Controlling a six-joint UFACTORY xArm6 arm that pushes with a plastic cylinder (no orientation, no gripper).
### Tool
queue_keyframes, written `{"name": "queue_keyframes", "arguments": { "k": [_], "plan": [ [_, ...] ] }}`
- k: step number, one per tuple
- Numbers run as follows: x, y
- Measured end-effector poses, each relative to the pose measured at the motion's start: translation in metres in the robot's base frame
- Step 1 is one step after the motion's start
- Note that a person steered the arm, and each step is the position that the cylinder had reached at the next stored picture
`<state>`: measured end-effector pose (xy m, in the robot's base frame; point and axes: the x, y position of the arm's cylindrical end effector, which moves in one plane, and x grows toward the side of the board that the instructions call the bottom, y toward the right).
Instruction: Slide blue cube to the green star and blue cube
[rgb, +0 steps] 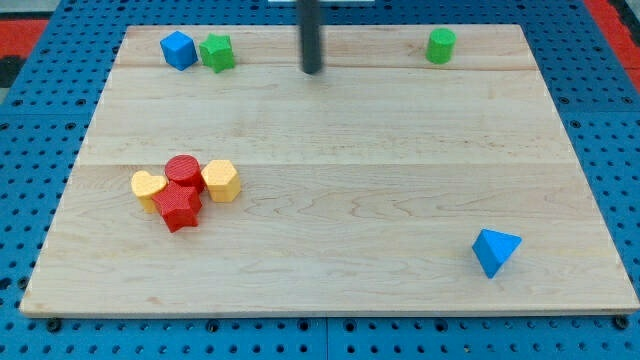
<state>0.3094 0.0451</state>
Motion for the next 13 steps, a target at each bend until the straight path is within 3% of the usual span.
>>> {"name": "queue_keyframes", "arguments": {
  "k": [1, 2, 3, 4, 5, 6, 7, 8, 10, 13],
  "plan": [
    [0.01, 0.128],
    [-0.032, 0.169],
    [-0.072, 0.137],
    [-0.082, 0.049],
    [-0.083, 0.038],
    [-0.111, 0.054],
    [-0.116, 0.002],
    [-0.082, -0.073],
    [-0.046, -0.138],
    [0.088, 0.141]
  ]
}}
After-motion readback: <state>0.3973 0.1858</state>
